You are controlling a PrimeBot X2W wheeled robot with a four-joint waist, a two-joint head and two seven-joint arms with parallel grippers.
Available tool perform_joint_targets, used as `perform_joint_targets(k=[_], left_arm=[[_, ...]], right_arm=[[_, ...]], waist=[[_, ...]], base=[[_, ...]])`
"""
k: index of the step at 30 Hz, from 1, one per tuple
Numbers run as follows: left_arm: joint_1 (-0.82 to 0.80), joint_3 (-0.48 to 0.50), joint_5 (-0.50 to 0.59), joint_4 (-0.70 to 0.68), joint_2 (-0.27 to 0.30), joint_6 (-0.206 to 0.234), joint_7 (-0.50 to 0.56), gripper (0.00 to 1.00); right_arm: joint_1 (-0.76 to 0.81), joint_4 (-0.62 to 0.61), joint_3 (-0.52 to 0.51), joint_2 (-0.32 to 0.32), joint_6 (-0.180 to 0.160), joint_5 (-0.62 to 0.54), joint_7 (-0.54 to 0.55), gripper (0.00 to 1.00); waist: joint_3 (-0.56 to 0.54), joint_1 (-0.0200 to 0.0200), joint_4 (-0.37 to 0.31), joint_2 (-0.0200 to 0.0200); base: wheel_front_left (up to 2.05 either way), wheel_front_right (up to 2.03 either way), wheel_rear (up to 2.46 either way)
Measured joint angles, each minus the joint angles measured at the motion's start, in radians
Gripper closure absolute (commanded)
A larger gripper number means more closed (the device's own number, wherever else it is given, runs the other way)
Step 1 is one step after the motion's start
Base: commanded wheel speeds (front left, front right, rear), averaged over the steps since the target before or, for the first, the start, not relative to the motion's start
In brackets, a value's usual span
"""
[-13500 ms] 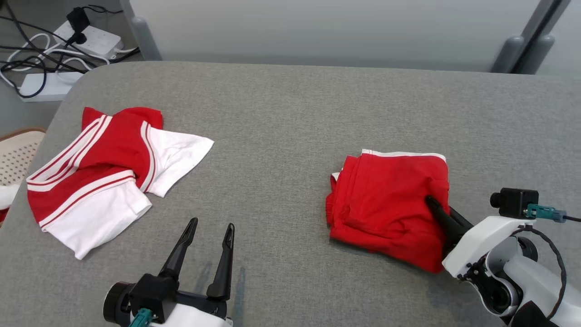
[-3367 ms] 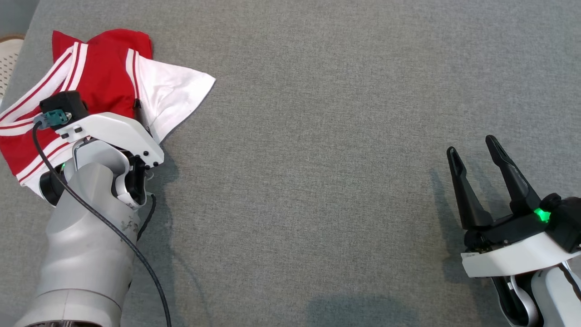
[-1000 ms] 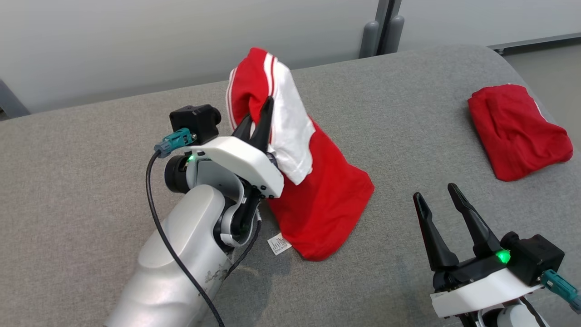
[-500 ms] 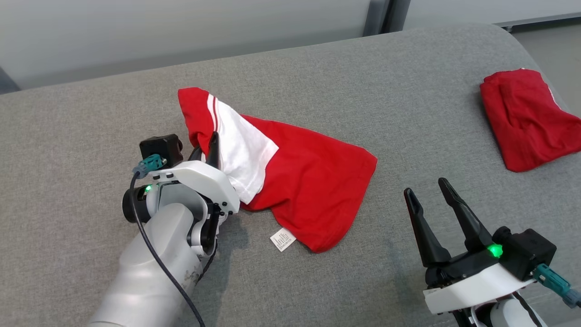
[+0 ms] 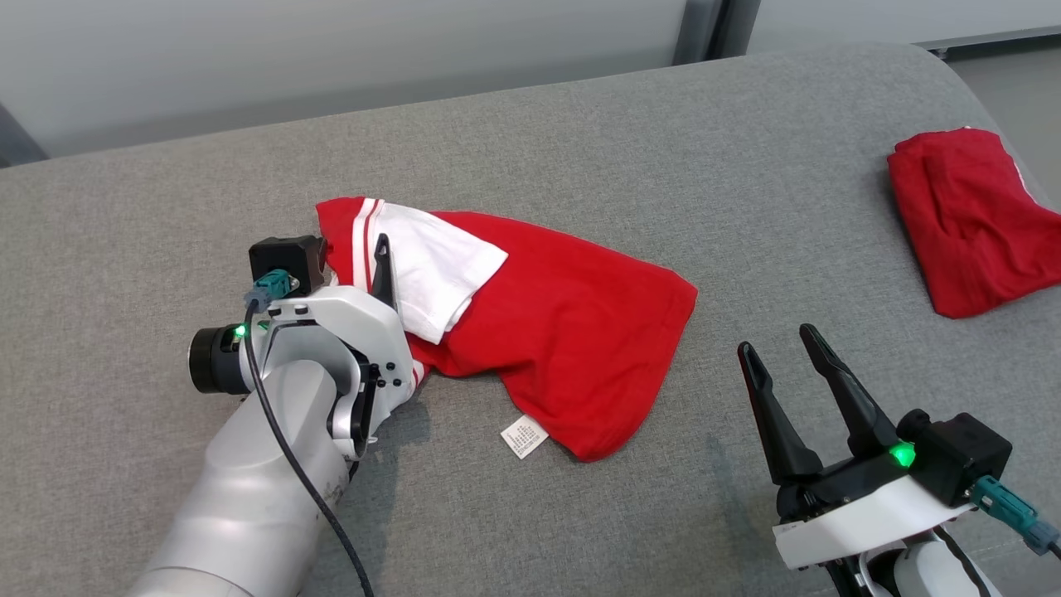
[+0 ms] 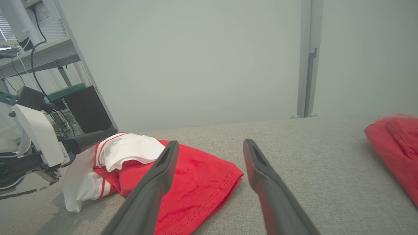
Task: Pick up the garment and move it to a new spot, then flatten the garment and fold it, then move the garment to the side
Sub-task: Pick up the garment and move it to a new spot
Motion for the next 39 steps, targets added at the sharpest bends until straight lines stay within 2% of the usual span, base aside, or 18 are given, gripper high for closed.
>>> perform_joint_targets(k=[7,18,23,32,39], left_arm=[[0.056,0.065,0.041,-0.141,0.024,0.008,-0.001,0.0],[0.328,0.184,0.134,-0.527,0.052,0.008,-0.003,0.0],[0.429,0.211,0.168,-0.647,0.061,0.008,-0.003,0.0],[0.631,0.253,0.219,-0.803,0.057,0.008,-0.003,0.0],[0.747,0.255,0.259,-0.844,0.037,0.007,-0.003,0.0]], right_arm=[[0.004,0.006,-0.001,-0.002,0.0,0.0,0.0,0.0],[0.033,0.008,-0.011,-0.003,0.0,-0.011,0.0,0.0],[0.046,0.012,-0.034,0.001,0.0,-0.029,0.0,0.0],[0.089,0.028,-0.072,0.028,0.0,-0.042,0.0,0.0],[0.135,0.039,-0.105,0.035,0.0,-0.049,0.0,0.0]], waist=[[-0.029,0.0,0.021,0.0],[-0.08,0.0,0.089,0.0],[-0.099,0.0,0.119,0.0],[-0.147,0.0,0.171,0.0],[-0.181,0.0,0.195,0.0]], base=[[0.0,0.0,0.0],[0.0,0.0,0.0],[0.0,0.0,0.0],[0.0,0.0,0.0],[0.0,0.0,0.0]])
